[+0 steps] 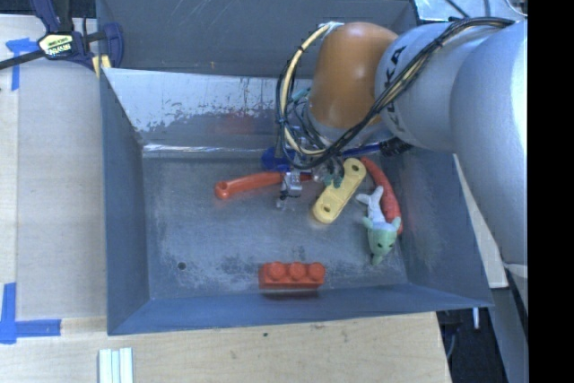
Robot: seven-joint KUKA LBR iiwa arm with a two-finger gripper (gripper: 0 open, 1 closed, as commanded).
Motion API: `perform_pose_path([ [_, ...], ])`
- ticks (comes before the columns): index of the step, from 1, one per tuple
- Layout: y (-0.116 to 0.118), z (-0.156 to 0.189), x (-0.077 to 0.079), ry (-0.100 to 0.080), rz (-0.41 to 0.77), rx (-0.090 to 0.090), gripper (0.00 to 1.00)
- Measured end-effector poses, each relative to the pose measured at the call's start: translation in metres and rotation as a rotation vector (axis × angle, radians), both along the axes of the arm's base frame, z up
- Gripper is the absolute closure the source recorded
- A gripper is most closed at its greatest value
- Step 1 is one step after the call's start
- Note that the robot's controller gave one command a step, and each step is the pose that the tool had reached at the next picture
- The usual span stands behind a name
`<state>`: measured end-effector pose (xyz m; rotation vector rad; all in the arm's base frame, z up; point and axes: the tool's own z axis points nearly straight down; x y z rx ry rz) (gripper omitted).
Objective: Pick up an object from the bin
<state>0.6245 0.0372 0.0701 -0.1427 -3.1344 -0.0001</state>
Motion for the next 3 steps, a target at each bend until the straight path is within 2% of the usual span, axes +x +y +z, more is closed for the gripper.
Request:
perform_pose_path([
  [1, 0.03, 0.001, 0.001, -0.009, 0.156, 0.001, 0.0],
  [2, 0.0, 0.001, 0.001, -0.002, 0.002, 0.001, 0.0],
  [3, 0.03, 0.001, 0.002, -0.011, 0.156, 0.001, 0.0],
])
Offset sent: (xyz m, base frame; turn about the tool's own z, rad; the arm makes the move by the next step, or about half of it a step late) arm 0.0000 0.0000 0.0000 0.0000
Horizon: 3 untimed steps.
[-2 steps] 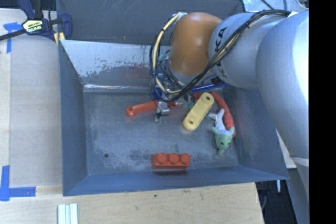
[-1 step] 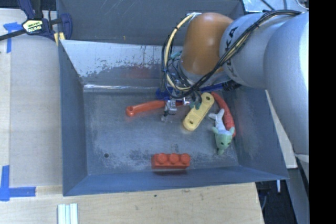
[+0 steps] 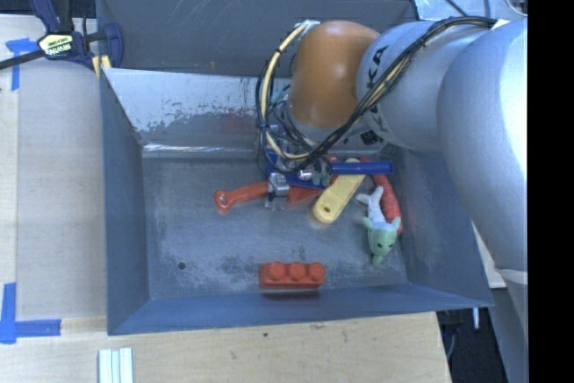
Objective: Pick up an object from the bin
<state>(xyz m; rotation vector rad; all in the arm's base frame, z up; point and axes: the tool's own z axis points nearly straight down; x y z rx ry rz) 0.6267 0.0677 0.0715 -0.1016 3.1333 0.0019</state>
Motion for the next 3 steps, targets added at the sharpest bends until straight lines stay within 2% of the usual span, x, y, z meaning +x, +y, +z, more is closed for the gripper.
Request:
perform_pose_path([
  [1, -0.0312, 0.0009, 0.0002, 0.005, -0.152, 0.001, 1.0],
  [3, -0.0312, 0.0032, -0.0004, 0.004, -0.152, 0.001, 1.0],
])
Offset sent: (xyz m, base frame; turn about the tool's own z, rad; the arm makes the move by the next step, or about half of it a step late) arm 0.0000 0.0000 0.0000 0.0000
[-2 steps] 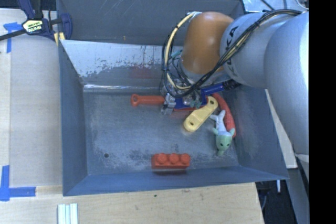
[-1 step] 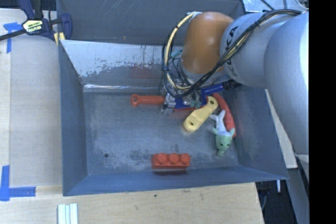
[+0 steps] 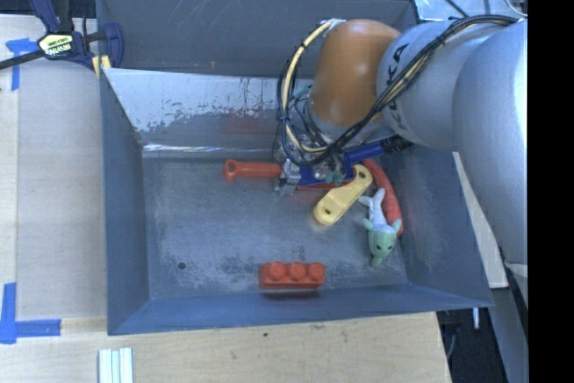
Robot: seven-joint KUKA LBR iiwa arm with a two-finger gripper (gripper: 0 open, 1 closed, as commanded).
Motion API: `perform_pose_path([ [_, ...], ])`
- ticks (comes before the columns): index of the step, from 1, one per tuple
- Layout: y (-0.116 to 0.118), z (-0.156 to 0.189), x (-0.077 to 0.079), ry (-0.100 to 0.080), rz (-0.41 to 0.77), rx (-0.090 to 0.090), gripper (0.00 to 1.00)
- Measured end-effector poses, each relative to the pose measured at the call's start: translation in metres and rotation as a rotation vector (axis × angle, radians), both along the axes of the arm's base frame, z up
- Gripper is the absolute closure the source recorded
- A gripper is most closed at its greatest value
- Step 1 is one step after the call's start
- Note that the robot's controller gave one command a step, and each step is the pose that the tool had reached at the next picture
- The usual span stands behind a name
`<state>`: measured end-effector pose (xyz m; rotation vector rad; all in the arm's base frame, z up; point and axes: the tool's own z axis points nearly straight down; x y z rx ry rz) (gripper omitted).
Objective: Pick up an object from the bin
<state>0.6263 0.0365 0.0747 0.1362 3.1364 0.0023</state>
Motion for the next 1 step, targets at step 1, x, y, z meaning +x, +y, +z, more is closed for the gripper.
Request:
perform_pose_path([
  [1, 0.0, 0.0067, 0.0003, -0.002, 0.0, 0.0, 1.0],
])
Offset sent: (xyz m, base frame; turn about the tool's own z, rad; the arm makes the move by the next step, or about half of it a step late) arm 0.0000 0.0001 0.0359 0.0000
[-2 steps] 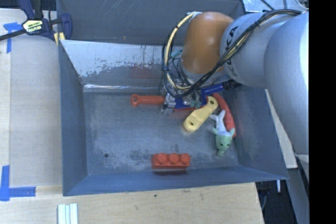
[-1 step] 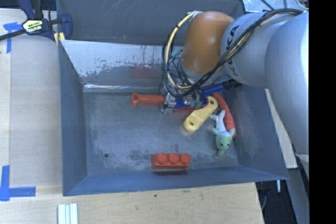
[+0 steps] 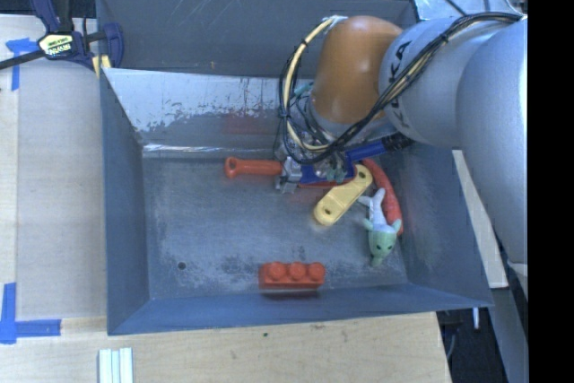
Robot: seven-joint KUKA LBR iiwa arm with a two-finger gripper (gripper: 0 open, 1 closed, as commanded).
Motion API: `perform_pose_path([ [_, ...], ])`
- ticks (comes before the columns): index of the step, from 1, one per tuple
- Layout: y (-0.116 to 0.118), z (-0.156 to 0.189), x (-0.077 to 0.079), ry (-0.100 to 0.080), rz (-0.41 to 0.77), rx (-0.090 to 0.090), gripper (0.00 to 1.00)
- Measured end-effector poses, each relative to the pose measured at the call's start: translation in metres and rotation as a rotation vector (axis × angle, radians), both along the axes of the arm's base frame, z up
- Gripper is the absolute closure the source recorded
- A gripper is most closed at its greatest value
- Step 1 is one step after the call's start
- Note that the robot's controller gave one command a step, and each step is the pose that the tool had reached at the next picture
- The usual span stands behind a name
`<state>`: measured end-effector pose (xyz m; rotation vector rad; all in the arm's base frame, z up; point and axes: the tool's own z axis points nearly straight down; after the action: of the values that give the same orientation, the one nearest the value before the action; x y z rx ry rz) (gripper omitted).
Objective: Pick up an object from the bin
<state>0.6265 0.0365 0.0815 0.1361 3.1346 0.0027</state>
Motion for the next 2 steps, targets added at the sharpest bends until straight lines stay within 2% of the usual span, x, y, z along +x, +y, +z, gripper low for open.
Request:
perform_pose_path([
  [2, 0.0, 0.017, -0.002, 0.006, 0.0, 0.0, 1.0],
])
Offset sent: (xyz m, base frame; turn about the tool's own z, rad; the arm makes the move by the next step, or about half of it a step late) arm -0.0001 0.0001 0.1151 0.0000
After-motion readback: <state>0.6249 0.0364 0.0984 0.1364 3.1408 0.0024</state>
